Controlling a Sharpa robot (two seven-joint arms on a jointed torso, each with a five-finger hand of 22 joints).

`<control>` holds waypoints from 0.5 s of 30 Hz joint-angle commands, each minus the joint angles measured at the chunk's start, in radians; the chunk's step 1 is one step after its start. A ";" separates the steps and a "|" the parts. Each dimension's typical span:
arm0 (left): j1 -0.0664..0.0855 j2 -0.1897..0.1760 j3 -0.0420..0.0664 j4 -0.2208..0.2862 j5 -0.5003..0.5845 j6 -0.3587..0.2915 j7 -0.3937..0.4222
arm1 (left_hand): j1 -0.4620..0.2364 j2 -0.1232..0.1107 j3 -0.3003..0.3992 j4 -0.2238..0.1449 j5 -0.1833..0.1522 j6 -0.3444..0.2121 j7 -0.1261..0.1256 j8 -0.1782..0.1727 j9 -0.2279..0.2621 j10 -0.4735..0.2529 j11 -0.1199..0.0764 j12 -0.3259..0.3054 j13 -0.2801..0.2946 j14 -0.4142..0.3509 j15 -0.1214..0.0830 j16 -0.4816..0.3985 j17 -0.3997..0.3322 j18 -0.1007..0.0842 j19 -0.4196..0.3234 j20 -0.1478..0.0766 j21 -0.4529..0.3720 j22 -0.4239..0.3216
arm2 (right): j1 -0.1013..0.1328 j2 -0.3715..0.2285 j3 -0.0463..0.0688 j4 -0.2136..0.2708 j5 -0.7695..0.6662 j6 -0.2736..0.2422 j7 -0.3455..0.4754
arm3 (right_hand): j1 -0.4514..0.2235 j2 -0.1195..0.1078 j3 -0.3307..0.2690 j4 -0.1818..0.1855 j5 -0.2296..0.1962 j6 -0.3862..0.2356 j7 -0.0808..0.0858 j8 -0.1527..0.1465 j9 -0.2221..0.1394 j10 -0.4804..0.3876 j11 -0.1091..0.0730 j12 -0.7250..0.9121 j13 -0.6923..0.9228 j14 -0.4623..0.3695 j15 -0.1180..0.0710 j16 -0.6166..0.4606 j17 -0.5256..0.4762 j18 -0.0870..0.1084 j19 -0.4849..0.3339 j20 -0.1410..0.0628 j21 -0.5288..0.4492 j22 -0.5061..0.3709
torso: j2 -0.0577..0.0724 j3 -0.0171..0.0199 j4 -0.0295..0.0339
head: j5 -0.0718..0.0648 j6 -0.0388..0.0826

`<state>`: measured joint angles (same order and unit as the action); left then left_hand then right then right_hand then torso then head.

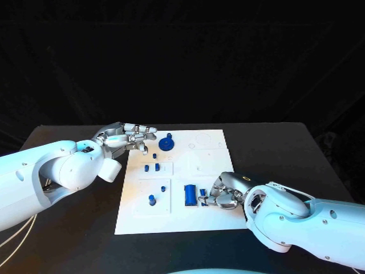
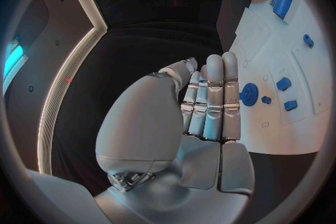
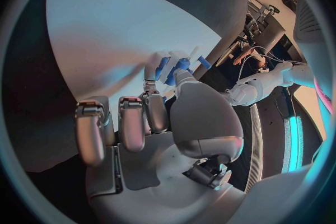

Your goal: Assemble the parts on the task board

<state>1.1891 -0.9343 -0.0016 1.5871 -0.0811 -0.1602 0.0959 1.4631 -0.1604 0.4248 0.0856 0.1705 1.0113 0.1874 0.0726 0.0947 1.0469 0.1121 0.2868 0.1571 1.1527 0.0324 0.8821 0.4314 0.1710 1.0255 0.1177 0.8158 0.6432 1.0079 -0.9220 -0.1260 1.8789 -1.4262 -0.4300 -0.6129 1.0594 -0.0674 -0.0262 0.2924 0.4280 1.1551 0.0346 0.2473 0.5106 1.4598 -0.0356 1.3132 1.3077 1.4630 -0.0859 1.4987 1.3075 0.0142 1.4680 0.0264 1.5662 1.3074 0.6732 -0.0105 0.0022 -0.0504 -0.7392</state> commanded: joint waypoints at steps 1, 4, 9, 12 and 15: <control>0.000 0.001 0.001 0.001 0.005 0.017 0.002 | -0.002 0.007 -0.008 -0.001 0.002 0.000 -0.003 0.005 -0.001 -0.008 0.002 0.006 0.001 -0.007 -0.001 -0.004 -0.001 0.014 -0.005 0.001 -0.007 -0.001 | -0.001 -0.005 0.000 0.007 -0.027 0.002 0.004 | -0.002 0.006 -0.007 -0.002 0.005 0.001 0.000 0.004 0.001 0.012 0.001 0.006 0.081 0.083 -0.007 0.003 0.143 -0.014 0.103 -0.005 0.005 0.263 | 0.000 -0.0005 0.0004 | -0.001 -0.001; 0.000 0.001 0.001 0.001 0.005 0.018 0.002 | -0.002 0.007 -0.008 -0.001 0.002 0.000 -0.003 0.005 -0.001 -0.008 0.002 0.006 0.001 -0.007 -0.001 -0.004 -0.001 0.014 -0.005 0.001 -0.007 -0.001 | -0.001 -0.013 0.000 0.009 -0.030 0.005 0.005 | 0.005 0.010 -0.010 -0.004 0.018 0.000 0.000 0.005 0.002 0.012 0.000 0.006 0.082 0.083 -0.007 0.003 0.144 -0.014 0.103 -0.006 0.005 0.263 | 0.000 -0.0007 0.0010 | -0.002 -0.002; 0.000 0.001 0.001 0.000 0.005 0.017 0.002 | -0.001 0.007 -0.008 -0.002 0.002 -0.001 -0.004 0.004 -0.001 -0.010 0.002 0.006 0.001 -0.008 -0.001 -0.005 -0.002 0.014 -0.005 0.001 -0.007 -0.002 | -0.001 -0.030 0.000 0.008 -0.034 0.010 0.013 | 0.048 0.012 -0.011 -0.017 0.033 -0.003 -0.001 0.005 0.004 0.011 0.000 0.005 0.082 0.083 -0.008 0.004 0.145 -0.014 0.103 -0.007 0.005 0.263 | 0.000 -0.0006 0.0014 | -0.002 -0.001; 0.000 0.000 0.001 -0.001 0.005 0.016 0.003 | -0.001 0.007 -0.008 -0.002 0.002 -0.001 -0.004 0.004 -0.001 -0.010 0.002 0.006 0.001 -0.008 -0.001 -0.005 -0.002 0.014 -0.005 0.001 -0.007 -0.002 | -0.001 -0.038 0.000 0.009 -0.034 0.005 0.025 | 0.096 0.010 -0.009 -0.035 0.015 -0.007 0.000 0.005 0.006 0.009 0.000 0.001 0.081 0.083 -0.008 0.002 0.142 -0.014 0.103 -0.007 0.005 0.263 | 0.000 -0.0007 0.0006 | -0.002 -0.001; 0.000 0.000 0.001 -0.002 0.005 0.014 0.006 | -0.001 0.007 -0.008 -0.002 0.002 -0.001 -0.004 0.004 -0.001 -0.010 0.002 0.006 0.001 -0.008 -0.001 -0.005 -0.002 0.014 -0.005 0.001 -0.007 -0.002 | -0.001 -0.044 0.000 0.008 -0.027 -0.021 0.046 | 0.119 0.011 -0.010 -0.041 0.007 -0.014 0.002 0.001 0.005 0.003 0.002 -0.013 0.072 0.081 -0.007 -0.002 0.135 -0.014 0.103 -0.006 0.005 0.263 | -0.001 -0.0008 0.0001 | -0.003 0.000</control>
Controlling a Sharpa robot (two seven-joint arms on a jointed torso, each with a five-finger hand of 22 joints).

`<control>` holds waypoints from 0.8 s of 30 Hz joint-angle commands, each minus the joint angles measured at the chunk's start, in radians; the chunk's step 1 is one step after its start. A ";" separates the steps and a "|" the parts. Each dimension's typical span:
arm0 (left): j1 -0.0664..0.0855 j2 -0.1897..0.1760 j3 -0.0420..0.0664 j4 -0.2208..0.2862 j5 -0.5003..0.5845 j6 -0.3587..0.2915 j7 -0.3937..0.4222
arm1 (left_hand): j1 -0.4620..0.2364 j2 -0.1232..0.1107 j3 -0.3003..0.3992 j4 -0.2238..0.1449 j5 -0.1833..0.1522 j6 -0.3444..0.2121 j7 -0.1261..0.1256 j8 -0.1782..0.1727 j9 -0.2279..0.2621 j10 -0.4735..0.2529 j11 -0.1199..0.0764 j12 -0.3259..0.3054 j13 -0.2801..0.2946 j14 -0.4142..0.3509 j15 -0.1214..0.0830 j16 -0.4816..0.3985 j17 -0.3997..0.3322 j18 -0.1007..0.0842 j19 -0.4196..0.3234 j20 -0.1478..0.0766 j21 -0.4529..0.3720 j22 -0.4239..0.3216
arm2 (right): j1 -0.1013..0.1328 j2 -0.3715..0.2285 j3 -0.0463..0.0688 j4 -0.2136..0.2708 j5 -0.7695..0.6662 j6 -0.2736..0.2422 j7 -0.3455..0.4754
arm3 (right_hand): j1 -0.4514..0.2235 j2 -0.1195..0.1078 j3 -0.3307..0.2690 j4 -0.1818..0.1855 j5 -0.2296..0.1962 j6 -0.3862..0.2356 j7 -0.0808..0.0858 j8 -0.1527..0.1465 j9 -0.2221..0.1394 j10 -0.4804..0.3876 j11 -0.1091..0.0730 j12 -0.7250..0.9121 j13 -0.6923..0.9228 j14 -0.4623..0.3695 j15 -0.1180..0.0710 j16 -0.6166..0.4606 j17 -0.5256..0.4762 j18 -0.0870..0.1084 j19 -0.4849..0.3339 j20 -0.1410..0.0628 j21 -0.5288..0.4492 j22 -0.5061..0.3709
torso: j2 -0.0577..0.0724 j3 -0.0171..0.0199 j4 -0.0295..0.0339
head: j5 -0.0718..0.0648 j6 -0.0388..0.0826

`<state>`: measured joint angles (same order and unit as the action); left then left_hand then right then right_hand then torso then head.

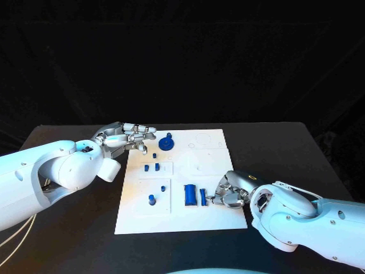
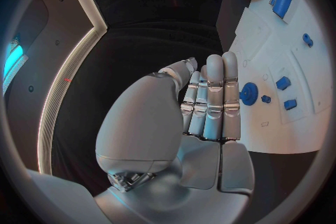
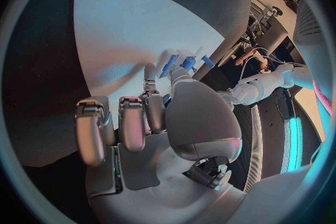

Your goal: Assemble the parts on the task board

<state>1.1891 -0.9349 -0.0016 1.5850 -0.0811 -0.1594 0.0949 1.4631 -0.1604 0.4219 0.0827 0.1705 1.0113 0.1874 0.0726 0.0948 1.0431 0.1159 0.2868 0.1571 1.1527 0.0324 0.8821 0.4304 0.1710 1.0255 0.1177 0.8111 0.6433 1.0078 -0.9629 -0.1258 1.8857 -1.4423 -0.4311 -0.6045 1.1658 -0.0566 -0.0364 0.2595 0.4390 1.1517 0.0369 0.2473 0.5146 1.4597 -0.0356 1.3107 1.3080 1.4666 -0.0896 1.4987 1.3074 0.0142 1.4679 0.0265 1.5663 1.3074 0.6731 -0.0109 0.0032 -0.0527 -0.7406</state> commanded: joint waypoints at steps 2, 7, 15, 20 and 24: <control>0.000 0.001 0.000 -0.001 0.006 0.012 0.015 | 0.000 0.007 -0.005 0.001 0.002 -0.001 -0.004 0.004 -0.001 -0.006 -0.002 0.007 0.001 -0.008 -0.001 -0.005 -0.001 0.014 -0.005 0.001 -0.003 -0.002 | 0.005 -0.012 0.000 -0.007 0.036 -0.075 0.091 | 0.046 0.001 -0.003 -0.010 -0.007 -0.042 0.014 -0.020 -0.008 -0.026 0.016 -0.068 0.034 0.065 0.006 -0.033 0.087 -0.006 0.086 -0.001 -0.031 0.252 | -0.002 -0.0003 -0.0005 | -0.001 -0.001; -0.002 0.002 -0.002 -0.010 0.017 0.005 0.048 | -0.027 -0.003 -0.030 0.017 0.000 -0.003 -0.006 0.005 -0.002 -0.008 -0.002 0.012 0.002 -0.009 0.002 -0.002 -0.005 0.013 -0.005 0.005 -0.013 -0.009 | 0.045 -0.024 0.000 -0.064 0.319 -0.152 0.342 | 0.117 0.004 -0.007 -0.020 -0.022 -0.082 0.038 -0.054 -0.026 -0.113 0.035 -0.245 -0.085 0.028 0.022 -0.137 -0.054 0.030 0.008 0.016 -0.191 0.199 | -0.007 -0.0018 0.0010 | -0.004 0.006; -0.015 0.022 -0.005 -0.055 0.056 -0.060 0.126 | -0.037 -0.003 -0.088 0.043 0.001 0.003 -0.014 0.012 -0.001 0.002 -0.005 0.032 0.006 -0.085 0.009 -0.066 -0.046 0.011 -0.052 0.016 -0.093 -0.055 | 0.123 0.012 0.000 -0.243 0.926 -0.020 0.739 | 0.279 0.038 0.024 -0.058 -0.203 -0.167 0.102 -0.133 -0.090 -0.413 0.099 -0.848 -0.555 -0.246 0.087 -0.827 -0.701 0.165 -0.406 0.074 -1.069 -0.188 | -0.036 -0.0090 0.0052 | -0.016 0.023; -0.021 0.057 -0.005 -0.116 0.105 -0.113 0.186 | -0.016 0.007 -0.093 0.063 0.002 0.008 -0.011 0.016 0.000 0.008 0.008 0.000 -0.020 -0.188 0.047 -0.293 -0.156 0.003 -0.161 0.062 -0.266 -0.157 | 0.151 0.070 0.001 -0.373 1.138 0.056 0.853 | 0.353 0.035 0.060 -0.051 -0.237 -0.157 0.128 -0.182 -0.177 -0.379 0.144 -1.081 -0.880 -0.328 0.146 -1.162 -0.894 0.170 -0.496 0.142 -1.316 -0.419 | -0.060 -0.0178 0.0038 | -0.015 0.044; -0.027 0.097 -0.005 -0.182 0.153 -0.157 0.234 | 0.002 0.004 -0.085 0.080 0.001 -0.008 -0.018 0.005 -0.007 0.015 0.030 -0.079 -0.066 -0.201 0.074 -0.494 -0.233 -0.001 -0.231 0.125 -0.449 -0.280 | 0.163 0.134 0.005 -0.491 1.237 0.095 0.914 | 0.358 0.039 0.076 -0.049 -0.234 -0.165 0.137 -0.186 -0.221 -0.402 0.161 -1.151 -0.993 -0.386 0.180 -1.286 -0.973 0.164 -0.520 0.165 -1.394 -0.510 | -0.072 -0.0206 0.0022 | -0.010 0.074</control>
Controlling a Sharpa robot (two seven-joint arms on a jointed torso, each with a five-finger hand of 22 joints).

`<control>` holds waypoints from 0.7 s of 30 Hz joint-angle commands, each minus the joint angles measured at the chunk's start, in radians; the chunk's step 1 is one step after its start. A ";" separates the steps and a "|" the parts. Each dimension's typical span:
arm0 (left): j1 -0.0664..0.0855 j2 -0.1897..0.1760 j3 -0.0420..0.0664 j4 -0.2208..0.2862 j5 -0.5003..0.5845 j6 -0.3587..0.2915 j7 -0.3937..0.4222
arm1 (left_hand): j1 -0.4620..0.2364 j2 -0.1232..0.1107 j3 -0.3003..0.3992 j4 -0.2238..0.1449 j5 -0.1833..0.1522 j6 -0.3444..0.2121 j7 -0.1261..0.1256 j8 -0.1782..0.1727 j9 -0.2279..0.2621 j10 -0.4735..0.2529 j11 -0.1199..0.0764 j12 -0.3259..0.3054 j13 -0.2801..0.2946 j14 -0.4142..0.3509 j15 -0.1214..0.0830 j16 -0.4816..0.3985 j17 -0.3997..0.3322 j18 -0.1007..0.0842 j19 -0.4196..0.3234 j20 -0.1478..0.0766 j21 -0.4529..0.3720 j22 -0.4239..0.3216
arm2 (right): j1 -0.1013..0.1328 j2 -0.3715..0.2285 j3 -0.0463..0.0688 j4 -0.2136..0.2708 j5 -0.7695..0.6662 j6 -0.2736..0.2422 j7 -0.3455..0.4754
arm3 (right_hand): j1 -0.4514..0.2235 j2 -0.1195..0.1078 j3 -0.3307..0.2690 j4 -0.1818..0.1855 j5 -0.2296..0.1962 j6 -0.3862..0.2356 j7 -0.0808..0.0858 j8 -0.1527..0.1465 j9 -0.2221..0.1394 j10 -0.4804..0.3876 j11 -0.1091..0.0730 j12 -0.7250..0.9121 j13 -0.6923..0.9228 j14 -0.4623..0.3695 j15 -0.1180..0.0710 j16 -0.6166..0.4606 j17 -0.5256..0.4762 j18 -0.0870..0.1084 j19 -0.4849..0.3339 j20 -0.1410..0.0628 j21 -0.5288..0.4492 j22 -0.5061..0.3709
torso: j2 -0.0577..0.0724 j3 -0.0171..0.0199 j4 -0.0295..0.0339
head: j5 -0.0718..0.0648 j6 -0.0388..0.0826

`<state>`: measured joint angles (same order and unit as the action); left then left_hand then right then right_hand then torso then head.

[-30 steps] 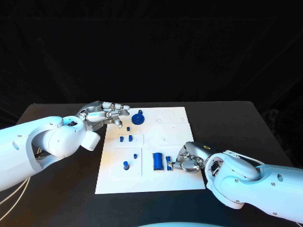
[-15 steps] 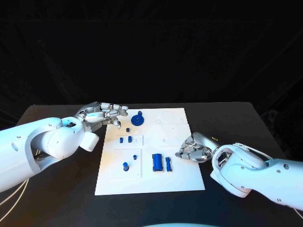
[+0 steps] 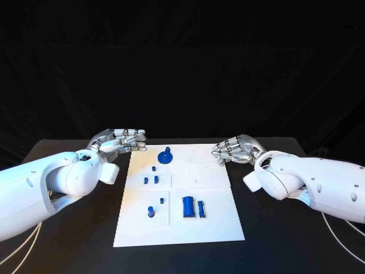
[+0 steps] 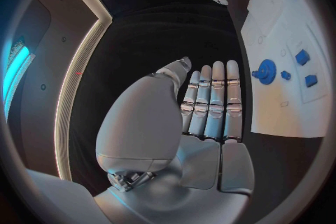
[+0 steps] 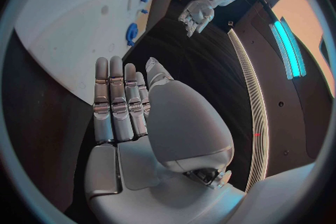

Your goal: Assemble the parts on the task board

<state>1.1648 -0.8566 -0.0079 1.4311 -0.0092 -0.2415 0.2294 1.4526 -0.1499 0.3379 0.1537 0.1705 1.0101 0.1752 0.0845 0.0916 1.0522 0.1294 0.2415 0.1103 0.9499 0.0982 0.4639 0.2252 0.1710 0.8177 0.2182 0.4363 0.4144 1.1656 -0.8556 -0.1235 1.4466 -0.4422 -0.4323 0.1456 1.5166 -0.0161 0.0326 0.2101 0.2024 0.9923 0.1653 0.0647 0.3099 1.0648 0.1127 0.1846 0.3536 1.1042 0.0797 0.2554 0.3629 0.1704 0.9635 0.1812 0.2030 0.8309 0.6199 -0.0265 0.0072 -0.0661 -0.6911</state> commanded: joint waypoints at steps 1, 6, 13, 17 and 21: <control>-0.005 0.029 0.001 -0.044 0.090 -0.086 0.111 | 0.004 -0.007 -0.007 0.025 -0.001 -0.008 -0.003 -0.008 -0.009 0.018 0.019 -0.070 -0.038 0.024 0.020 -0.144 -0.049 0.017 -0.006 0.047 -0.134 -0.100 | 0.007 0.043 0.004 -0.081 0.252 0.103 0.175 | 0.007 0.000 0.011 0.000 0.002 -0.009 0.011 -0.003 -0.027 -0.008 0.017 -0.037 -0.061 -0.030 0.017 -0.064 -0.045 0.008 -0.028 0.017 -0.052 -0.056 | -0.021 -0.0052 -0.0031 | 0.004 0.032; -0.012 0.091 0.001 -0.125 0.125 -0.125 0.151 | 0.019 0.007 -0.044 0.018 0.004 -0.073 -0.032 -0.022 -0.028 -0.039 0.063 -0.170 -0.048 -0.066 0.074 -0.328 -0.126 -0.019 -0.074 0.074 -0.304 -0.221 | 0.010 0.122 0.010 -0.207 0.305 0.127 0.217 | -0.013 0.006 0.023 -0.026 0.002 -0.021 0.024 -0.001 -0.105 0.004 0.032 -0.105 -0.197 -0.034 0.043 -0.172 -0.165 0.016 -0.073 0.059 -0.141 -0.223 | -0.039 -0.0051 -0.0033 | 0.009 0.058; -0.016 0.138 0.002 -0.176 0.136 -0.143 0.166 | 0.023 0.026 -0.084 0.013 0.004 -0.078 -0.029 -0.021 -0.027 -0.066 0.073 -0.181 -0.049 -0.062 0.083 -0.384 -0.159 -0.028 -0.051 0.074 -0.353 -0.267 | 0.010 0.162 0.012 -0.258 0.309 0.143 0.238 | -0.048 0.014 0.018 -0.059 0.007 -0.021 0.026 -0.002 -0.165 0.008 0.042 -0.119 -0.275 -0.020 0.052 -0.193 -0.242 0.015 -0.102 0.071 -0.142 -0.349 | -0.043 0.0001 -0.0045 | 0.021 0.070; -0.017 0.127 0.001 -0.159 0.096 -0.118 0.118 | -0.497 0.069 -0.172 -0.047 -0.057 -0.409 -0.081 -0.084 -0.092 -0.415 0.001 -0.241 -0.110 -0.377 0.018 -0.464 -0.225 -0.071 -0.324 -0.029 -0.436 -0.319 | 0.007 0.154 0.015 -0.240 0.270 0.078 0.184 | -0.571 0.016 -0.033 -0.110 -0.068 -0.366 -0.043 -0.065 -0.215 -0.374 -0.013 -0.185 -0.354 -0.406 0.005 -0.255 -0.284 -0.051 -0.407 -0.018 -0.203 -0.518 | -0.045 0.0005 -0.0051 | 0.023 0.066; -0.030 0.120 0.002 -0.122 0.086 -0.169 0.140 | -0.649 0.150 -0.197 -0.066 -0.075 -0.504 -0.096 -0.084 -0.092 -0.515 -0.019 -0.241 -0.110 -0.467 0.000 -0.464 -0.225 -0.084 -0.402 -0.059 -0.436 -0.334 | -0.008 0.145 0.028 -0.195 0.291 0.027 0.207 | -0.721 0.016 -0.033 -0.125 -0.089 -0.466 -0.062 -0.065 -0.231 -0.484 -0.029 -0.185 -0.354 -0.517 -0.008 -0.255 -0.363 -0.068 -0.496 -0.044 -0.203 -0.568 | -0.062 0.0153 -0.0063 | 0.048 0.080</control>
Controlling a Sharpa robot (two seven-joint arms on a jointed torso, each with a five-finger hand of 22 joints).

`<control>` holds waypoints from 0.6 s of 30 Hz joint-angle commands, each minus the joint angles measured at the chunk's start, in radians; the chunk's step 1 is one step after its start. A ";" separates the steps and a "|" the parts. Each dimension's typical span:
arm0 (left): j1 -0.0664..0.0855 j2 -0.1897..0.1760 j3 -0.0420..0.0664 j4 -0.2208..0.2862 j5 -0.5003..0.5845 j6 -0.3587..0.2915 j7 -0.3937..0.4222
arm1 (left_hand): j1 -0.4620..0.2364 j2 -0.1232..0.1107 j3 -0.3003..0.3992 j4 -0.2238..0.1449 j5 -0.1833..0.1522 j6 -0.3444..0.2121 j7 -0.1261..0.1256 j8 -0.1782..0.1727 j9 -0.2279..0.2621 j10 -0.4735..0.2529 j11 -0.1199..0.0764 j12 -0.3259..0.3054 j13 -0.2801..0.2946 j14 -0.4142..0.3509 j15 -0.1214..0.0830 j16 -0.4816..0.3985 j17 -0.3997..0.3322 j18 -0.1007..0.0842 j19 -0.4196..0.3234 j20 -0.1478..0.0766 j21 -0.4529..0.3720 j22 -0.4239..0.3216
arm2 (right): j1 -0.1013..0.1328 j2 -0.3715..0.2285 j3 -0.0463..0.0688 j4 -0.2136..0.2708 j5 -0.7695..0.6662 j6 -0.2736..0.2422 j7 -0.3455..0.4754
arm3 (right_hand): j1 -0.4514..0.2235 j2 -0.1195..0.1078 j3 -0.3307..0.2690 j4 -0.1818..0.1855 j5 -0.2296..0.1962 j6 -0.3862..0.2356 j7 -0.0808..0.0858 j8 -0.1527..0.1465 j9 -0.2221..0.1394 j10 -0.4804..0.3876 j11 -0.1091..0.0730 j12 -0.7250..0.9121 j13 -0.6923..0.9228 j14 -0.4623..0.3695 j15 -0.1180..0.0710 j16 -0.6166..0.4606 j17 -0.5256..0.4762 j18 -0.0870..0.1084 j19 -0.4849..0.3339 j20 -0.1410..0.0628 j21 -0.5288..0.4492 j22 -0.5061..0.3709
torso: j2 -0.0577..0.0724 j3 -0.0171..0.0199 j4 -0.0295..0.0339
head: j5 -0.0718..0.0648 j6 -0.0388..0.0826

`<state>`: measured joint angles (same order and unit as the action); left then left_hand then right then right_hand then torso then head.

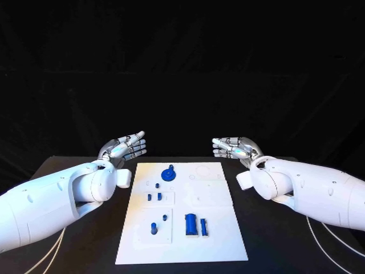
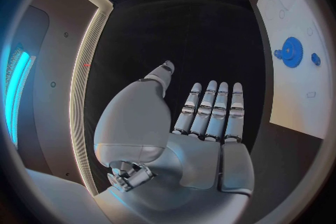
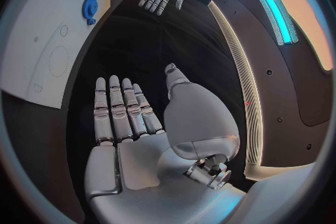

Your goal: Assemble the parts on the task board

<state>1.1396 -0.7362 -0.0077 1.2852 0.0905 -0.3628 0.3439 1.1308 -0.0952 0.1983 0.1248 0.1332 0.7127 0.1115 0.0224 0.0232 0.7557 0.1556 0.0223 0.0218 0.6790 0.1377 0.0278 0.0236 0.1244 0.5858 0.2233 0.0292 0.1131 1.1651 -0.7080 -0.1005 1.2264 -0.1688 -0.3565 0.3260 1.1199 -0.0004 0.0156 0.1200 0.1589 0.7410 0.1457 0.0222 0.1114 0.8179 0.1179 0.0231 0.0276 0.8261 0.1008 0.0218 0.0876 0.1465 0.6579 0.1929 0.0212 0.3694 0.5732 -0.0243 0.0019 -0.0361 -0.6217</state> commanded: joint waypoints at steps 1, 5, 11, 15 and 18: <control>-0.009 -0.002 0.002 0.036 -0.018 -0.065 0.033 | -0.362 0.095 -0.064 -0.040 -0.043 -0.228 -0.036 -0.022 -0.023 -0.242 -0.050 -0.022 -0.022 -0.218 -0.044 -0.028 -0.024 -0.037 -0.188 -0.072 -0.029 -0.036 | -0.013 -0.006 0.010 0.040 0.025 -0.066 0.035 | -0.361 0.000 -0.016 -0.039 -0.051 -0.239 -0.047 -0.022 -0.036 -0.264 -0.038 -0.023 -0.028 -0.266 -0.101 -0.022 -0.088 -0.044 -0.212 -0.062 -0.021 -0.119 | -0.020 0.0166 -0.0013 | 0.023 0.014; -0.032 -0.014 0.004 0.109 -0.039 -0.165 0.075 | -0.484 0.095 -0.085 -0.054 -0.057 -0.305 -0.112 -0.022 -0.023 -0.324 -0.067 -0.022 -0.022 -0.291 -0.059 -0.028 -0.024 -0.048 -0.251 -0.096 -0.029 -0.113 | -0.042 -0.025 0.036 0.128 0.067 -0.166 0.081 | -0.480 0.000 -0.016 -0.120 -0.068 -0.318 -0.062 -0.022 -0.111 -0.351 -0.118 -0.023 -0.028 -0.354 -0.101 -0.022 -0.088 -0.055 -0.282 -0.083 -0.021 -0.158 | -0.029 0.0242 -0.0019 | 0.036 0.022; -0.068 -0.033 0.006 0.218 -0.071 -0.315 0.138 | -0.619 0.095 -0.109 -0.125 -0.133 -0.390 -0.112 -0.022 -0.023 -0.414 -0.085 -0.022 -0.022 -0.372 -0.138 -0.028 -0.024 -0.124 -0.321 -0.122 -0.029 -0.113 | -0.087 -0.054 0.076 0.260 0.129 -0.318 0.150 | -0.613 0.000 -0.016 -0.120 -0.087 -0.406 -0.146 -0.022 -0.111 -0.448 -0.118 -0.023 -0.028 -0.452 -0.101 -0.022 -0.088 -0.066 -0.360 -0.106 -0.021 -0.203 | -0.029 0.0243 -0.0019 | 0.036 0.022; -0.082 -0.040 0.007 0.262 -0.084 -0.376 0.163 | -0.697 0.095 -0.125 -0.125 -0.133 -0.439 -0.112 -0.022 -0.023 -0.466 -0.156 -0.022 -0.022 -0.419 -0.138 -0.028 -0.024 -0.124 -0.361 -0.138 -0.029 -0.113 | -0.105 -0.066 0.092 0.315 0.155 -0.381 0.179 | -0.691 0.000 -0.016 -0.120 -0.159 -0.457 -0.146 -0.022 -0.111 -0.505 -0.118 -0.023 -0.028 -0.510 -0.101 -0.022 -0.088 -0.146 -0.406 -0.119 -0.021 -0.228 | -0.029 0.0243 -0.0019 | 0.036 0.022; -0.088 -0.043 0.008 0.280 -0.089 -0.400 0.173 | -0.741 0.095 -0.198 -0.125 -0.133 -0.467 -0.112 -0.022 -0.023 -0.496 -0.156 -0.022 -0.022 -0.445 -0.138 -0.028 -0.024 -0.124 -0.384 -0.146 -0.029 -0.113 | -0.113 -0.071 0.099 0.337 0.166 -0.406 0.190 | -0.734 0.000 -0.016 -0.120 -0.159 -0.486 -0.146 -0.022 -0.111 -0.537 -0.118 -0.023 -0.028 -0.542 -0.101 -0.022 -0.088 -0.146 -0.431 -0.193 -0.021 -0.242 | -0.029 0.0243 -0.0019 | 0.036 0.022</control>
<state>1.0521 -0.7792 -0.0017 1.5572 0.0344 -0.6732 0.4550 0.5187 -0.0046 0.0744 0.0124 0.0207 0.3270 0.0080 0.0067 0.0018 0.3461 0.0336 0.0059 0.0017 0.3108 0.0196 0.0065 0.0018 0.0307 0.2686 0.1022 0.0061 0.0091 1.0542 -0.7772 -0.0032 1.5558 -0.0450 -0.6753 0.4534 0.5138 0.0003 -0.0007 0.0161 0.0338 0.3390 0.0245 0.0070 0.0084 0.3750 0.0106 0.0076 0.0020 0.3782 0.0061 0.0076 0.0045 0.0526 0.3024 0.0758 0.0048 0.1692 0.5447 -0.0003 0.0000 -0.0001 -0.6001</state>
